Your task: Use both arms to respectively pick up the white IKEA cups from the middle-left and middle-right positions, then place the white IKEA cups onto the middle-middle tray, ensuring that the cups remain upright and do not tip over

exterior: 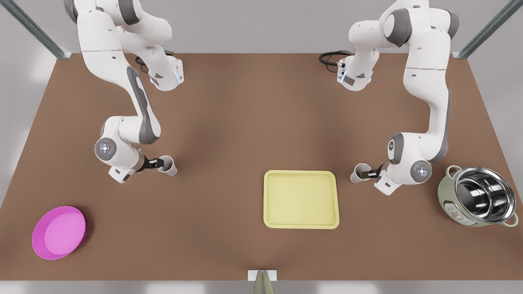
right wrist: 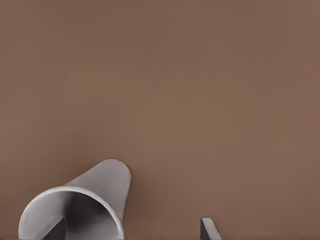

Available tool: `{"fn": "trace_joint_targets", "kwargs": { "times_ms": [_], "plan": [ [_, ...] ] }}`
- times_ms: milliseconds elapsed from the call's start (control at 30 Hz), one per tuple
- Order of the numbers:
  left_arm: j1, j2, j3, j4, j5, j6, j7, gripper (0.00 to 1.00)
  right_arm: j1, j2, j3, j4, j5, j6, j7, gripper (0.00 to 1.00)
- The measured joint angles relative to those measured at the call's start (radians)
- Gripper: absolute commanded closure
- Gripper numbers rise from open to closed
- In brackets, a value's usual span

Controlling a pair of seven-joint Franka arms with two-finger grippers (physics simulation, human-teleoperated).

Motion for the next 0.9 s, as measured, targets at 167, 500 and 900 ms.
{"fn": "trace_joint_targets", "kwargs": {
  "times_ms": [167,500,900],
  "plan": [
    [0.001,0.015,-0.001,-0.002,-0.057,0.053,-0.003,0.55,0.001,-0.036,0.007,-0.127,0.012,0.128,-0.003,0.0],
    [-0.006,0.0,-0.003,0.004,-0.169,0.082,-0.006,0.77,0.002,0.003,0.008,-0.173,0.017,0.244,-0.009,0.0],
    [-0.195,0.092,-0.015,0.304,-0.042,0.072,-0.081,0.76,0.021,0.05,0.035,-0.126,0.03,0.251,-0.041,0.79]
  ]
}}
